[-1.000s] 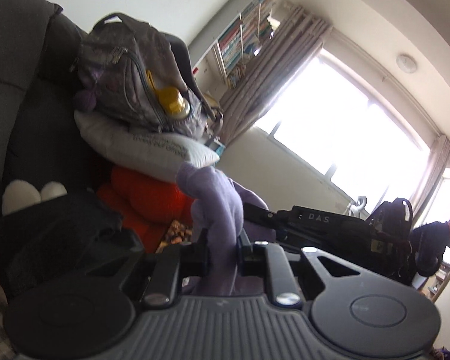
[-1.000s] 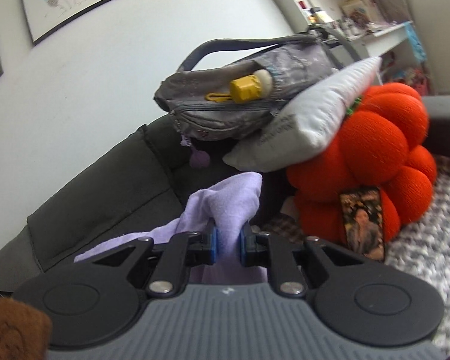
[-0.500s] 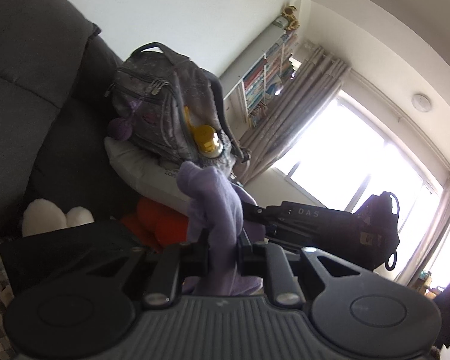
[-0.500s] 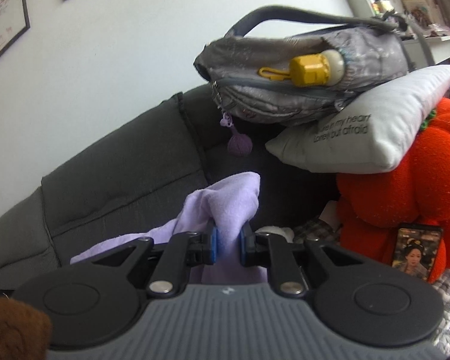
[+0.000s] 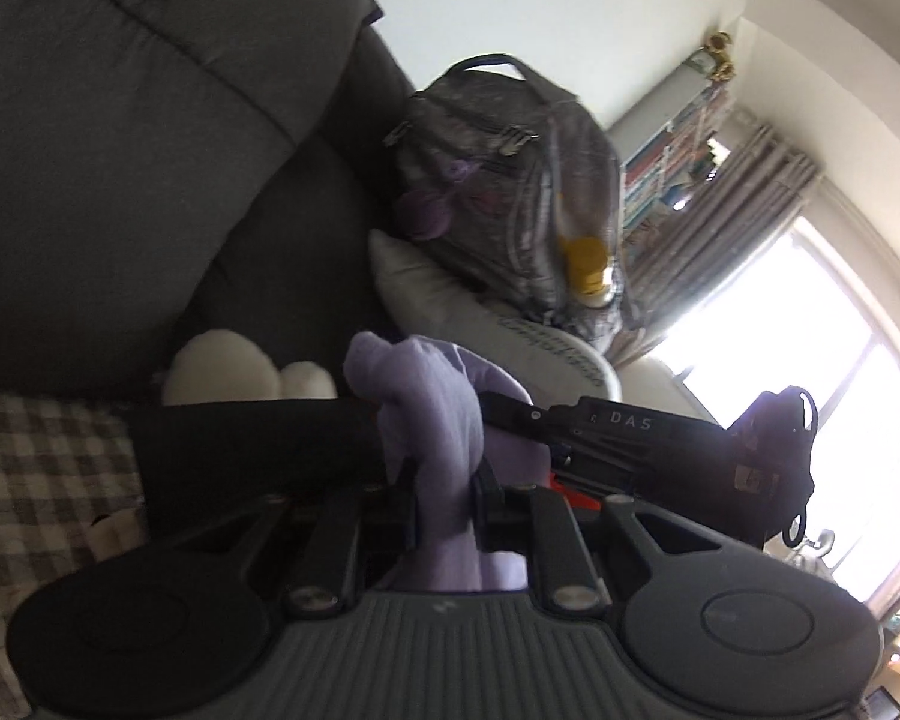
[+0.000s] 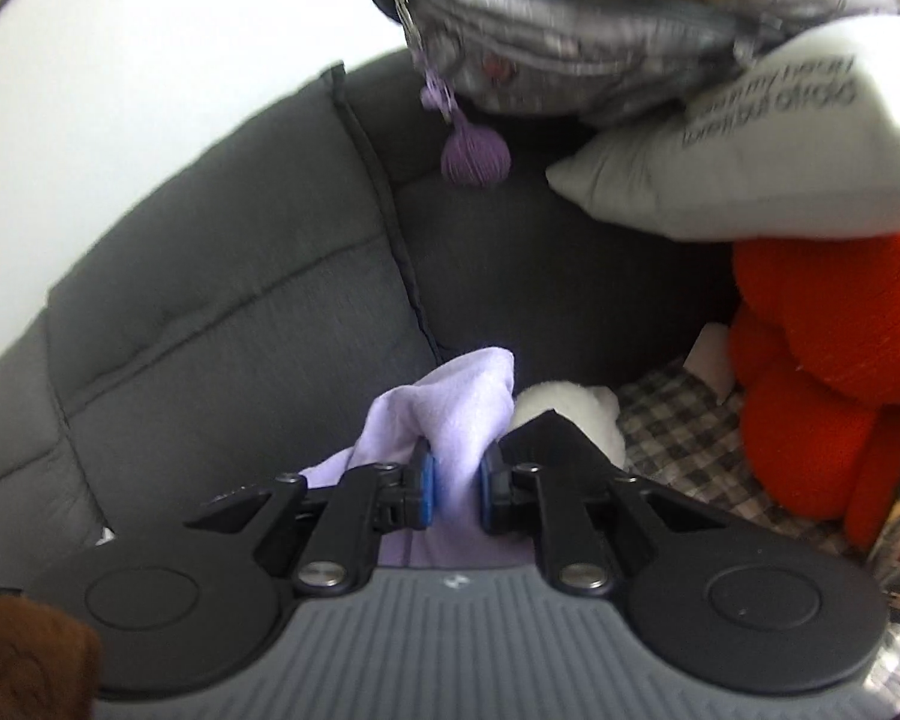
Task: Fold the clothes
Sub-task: 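Carry the lavender bundle with both tools toward the clothes stack by the sofa, then lower the bundle onto the clothes stack and open both tools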
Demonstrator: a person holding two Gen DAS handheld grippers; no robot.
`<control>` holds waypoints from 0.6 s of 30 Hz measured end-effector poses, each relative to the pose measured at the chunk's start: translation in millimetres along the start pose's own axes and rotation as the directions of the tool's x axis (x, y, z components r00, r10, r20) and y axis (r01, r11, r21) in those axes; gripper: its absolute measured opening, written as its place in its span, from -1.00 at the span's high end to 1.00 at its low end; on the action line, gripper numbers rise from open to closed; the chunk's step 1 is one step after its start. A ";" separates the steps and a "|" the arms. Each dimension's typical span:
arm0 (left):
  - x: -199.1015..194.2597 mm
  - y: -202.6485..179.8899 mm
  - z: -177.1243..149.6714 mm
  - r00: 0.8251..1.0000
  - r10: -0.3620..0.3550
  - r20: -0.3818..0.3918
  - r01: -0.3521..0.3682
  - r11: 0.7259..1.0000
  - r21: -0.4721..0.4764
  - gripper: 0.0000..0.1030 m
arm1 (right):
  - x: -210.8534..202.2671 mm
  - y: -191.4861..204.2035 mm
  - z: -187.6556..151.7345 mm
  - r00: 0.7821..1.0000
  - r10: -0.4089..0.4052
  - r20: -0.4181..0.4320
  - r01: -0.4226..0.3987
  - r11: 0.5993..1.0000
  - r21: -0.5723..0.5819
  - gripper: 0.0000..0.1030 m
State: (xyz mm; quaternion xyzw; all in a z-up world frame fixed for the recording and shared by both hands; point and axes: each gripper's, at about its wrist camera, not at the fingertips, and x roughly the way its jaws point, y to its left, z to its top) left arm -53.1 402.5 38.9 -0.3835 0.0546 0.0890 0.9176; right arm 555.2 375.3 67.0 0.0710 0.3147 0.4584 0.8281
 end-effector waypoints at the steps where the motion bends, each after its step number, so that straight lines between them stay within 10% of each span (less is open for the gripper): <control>1: -0.2 1.7 0.0 1.000 0.019 0.009 -0.019 1.000 0.005 0.67 | 5.6 -0.2 -0.6 1.000 -0.012 -0.008 0.012 1.000 -0.002 0.62; 9: -11.9 5.7 2.8 0.982 0.135 0.132 -0.144 0.987 0.064 0.12 | 11.4 4.2 7.7 0.989 -0.148 0.019 0.149 0.986 -0.070 0.20; 18: -10.2 3.8 4.6 0.979 0.083 0.186 -0.118 0.976 0.183 0.13 | -16.9 24.9 11.4 0.984 -0.117 0.131 0.139 0.975 -0.175 0.20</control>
